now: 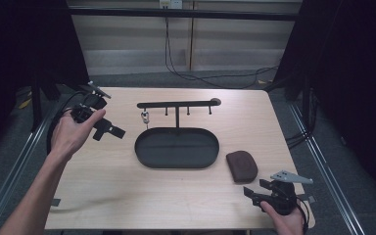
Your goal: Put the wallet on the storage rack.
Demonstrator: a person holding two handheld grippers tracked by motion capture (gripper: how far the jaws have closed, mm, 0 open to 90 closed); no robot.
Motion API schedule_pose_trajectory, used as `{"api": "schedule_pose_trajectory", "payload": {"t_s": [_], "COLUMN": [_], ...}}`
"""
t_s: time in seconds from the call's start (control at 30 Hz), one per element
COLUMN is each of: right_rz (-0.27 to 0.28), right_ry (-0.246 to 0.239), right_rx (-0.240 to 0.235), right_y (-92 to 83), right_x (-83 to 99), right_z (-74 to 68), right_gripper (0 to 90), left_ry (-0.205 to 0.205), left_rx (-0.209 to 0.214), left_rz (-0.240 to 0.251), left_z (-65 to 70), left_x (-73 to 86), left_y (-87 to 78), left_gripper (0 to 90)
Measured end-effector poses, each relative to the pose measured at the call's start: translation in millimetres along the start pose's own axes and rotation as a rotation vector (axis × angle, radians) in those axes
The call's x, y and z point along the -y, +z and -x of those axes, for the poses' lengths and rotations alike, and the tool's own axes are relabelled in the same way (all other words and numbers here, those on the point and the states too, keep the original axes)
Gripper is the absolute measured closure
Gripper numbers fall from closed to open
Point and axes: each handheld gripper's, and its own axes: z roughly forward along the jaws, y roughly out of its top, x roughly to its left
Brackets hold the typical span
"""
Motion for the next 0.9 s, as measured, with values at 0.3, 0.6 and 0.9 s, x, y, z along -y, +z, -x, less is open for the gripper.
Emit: {"api": "schedule_pose_trajectory", "payload": {"t_s": [0.3,0.6,0.9], "right_rz": [-0.007,-0.02,-0.028], "right_ry": [-0.002,-0.001,0.011], "right_rx": [0.003,-0.006,-0.017], "right_y": [0.3,2.0,4.2], "right_x": [0.0,-1.0,-1.4], "right_z": [0.2,1.2,4.3], "right_gripper": [27.4,27.4,26.5], "left_ry": [0.001,0.04,0.043], "left_rx": [-0.029,-0.023,0.019], "left_rz": [0.096,0.161,0.221], "left_z": [-9.0,-3.5,2.3], "left_x": [37.5,87.2,128.5], "left_y": [10.7,24.8,31.1], "left_gripper": [18.0,18.0,20.0]}}
